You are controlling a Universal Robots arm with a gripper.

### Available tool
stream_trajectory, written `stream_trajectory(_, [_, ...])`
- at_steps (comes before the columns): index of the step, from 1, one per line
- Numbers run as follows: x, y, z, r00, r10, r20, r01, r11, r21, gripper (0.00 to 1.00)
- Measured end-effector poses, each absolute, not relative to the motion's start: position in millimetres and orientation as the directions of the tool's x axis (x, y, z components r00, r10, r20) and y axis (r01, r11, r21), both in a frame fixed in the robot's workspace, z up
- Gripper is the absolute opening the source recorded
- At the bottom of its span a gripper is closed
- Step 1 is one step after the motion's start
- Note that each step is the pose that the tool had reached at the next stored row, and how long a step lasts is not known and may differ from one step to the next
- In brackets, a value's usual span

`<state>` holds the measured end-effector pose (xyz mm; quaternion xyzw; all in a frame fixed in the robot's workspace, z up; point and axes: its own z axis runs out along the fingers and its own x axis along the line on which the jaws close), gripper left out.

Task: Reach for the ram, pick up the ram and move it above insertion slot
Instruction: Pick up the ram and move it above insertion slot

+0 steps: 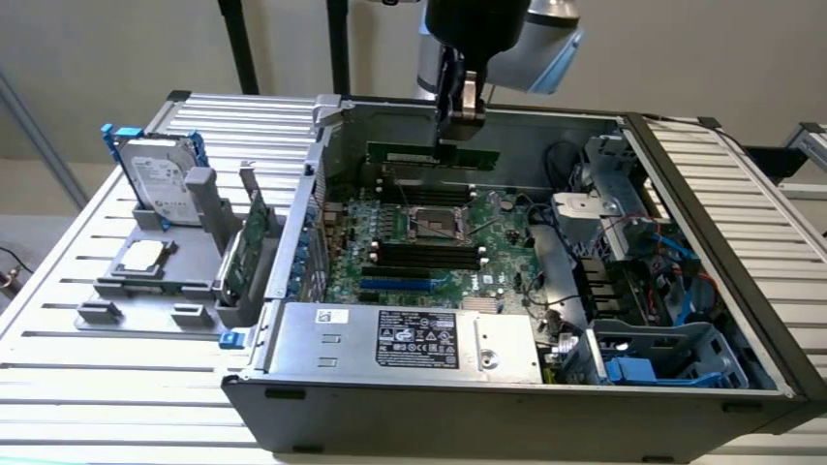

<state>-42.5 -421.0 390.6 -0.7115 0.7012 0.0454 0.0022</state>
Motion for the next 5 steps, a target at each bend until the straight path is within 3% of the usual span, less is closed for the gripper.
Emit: stream_trajectory(5, [-42.5,-421.0,390.6,0.013,-0.998,-0.068,-0.998,-0.017,0.061,0.13])
